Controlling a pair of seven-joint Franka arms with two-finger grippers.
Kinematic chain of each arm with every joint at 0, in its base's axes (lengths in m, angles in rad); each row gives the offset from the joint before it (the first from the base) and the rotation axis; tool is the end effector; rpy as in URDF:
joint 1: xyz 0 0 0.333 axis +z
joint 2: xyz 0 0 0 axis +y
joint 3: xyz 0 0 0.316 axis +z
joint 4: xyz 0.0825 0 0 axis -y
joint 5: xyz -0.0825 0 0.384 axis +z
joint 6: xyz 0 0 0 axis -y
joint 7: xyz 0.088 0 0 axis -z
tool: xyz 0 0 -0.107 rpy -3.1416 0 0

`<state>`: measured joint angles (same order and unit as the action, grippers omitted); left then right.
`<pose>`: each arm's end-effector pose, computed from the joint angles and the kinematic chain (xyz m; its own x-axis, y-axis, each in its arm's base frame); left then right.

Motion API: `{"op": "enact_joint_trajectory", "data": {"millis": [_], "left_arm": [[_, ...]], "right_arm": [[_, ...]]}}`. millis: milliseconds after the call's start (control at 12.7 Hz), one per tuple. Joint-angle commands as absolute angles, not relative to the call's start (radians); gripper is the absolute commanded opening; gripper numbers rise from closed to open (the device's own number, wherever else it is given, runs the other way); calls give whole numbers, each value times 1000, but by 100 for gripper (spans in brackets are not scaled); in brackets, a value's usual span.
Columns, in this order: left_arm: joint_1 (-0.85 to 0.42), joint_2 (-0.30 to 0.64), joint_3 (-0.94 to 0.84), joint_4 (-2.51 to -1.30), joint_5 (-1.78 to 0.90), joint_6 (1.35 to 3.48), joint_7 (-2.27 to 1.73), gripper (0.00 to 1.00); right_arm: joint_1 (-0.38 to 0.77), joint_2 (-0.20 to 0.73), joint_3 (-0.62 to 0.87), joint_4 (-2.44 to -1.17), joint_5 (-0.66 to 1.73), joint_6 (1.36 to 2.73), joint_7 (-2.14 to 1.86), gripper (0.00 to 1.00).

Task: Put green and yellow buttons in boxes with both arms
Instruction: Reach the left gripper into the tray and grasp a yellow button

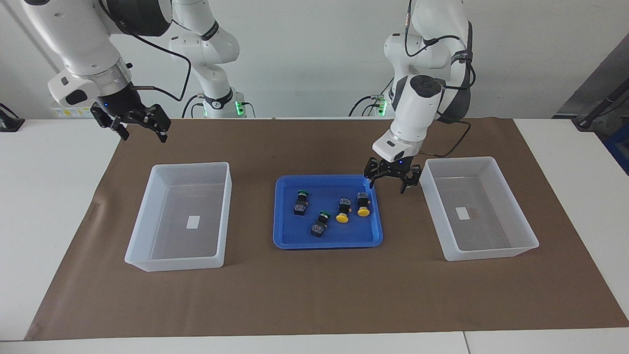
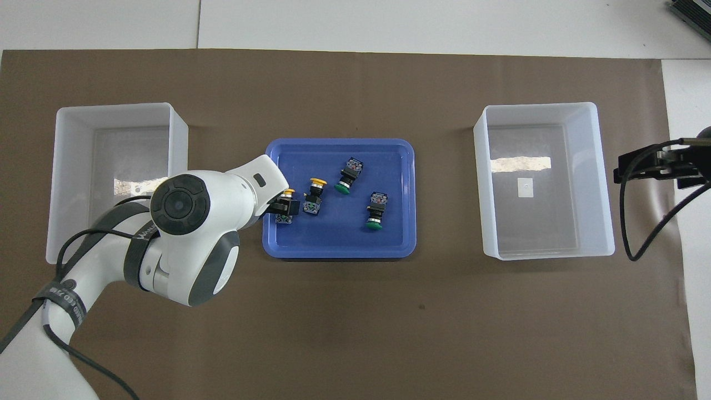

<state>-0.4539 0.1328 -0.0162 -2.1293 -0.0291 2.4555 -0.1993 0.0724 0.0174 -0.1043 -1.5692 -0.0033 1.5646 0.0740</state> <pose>0.5162 -0.2621 0.3660 0.9540 -0.2374 0.1833 -0.2522 -0.9657 0.0621 0.5586 -0.0177 0.6151 0.9942 -0.1057 -0.0215 -0.1056 -0.9944 0.0067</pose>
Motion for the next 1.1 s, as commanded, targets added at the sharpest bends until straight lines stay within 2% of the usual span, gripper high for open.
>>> {"op": "enact_joint_trajectory", "data": {"millis": [0, 707, 1022], "left_arm": [[-497, 152, 2, -2167, -11, 2517, -245, 100], [-554, 209, 3, -2204, -11, 2606, -373, 98], [-554, 212, 2, -2214, -11, 2606, -385, 90]], "right_arm": [[74, -18, -104, -1617, -8, 1563, 52, 100], [75, -49, -101, -1680, -6, 1594, 60, 100], [75, -52, -101, -1683, -6, 1594, 57, 100]]}}
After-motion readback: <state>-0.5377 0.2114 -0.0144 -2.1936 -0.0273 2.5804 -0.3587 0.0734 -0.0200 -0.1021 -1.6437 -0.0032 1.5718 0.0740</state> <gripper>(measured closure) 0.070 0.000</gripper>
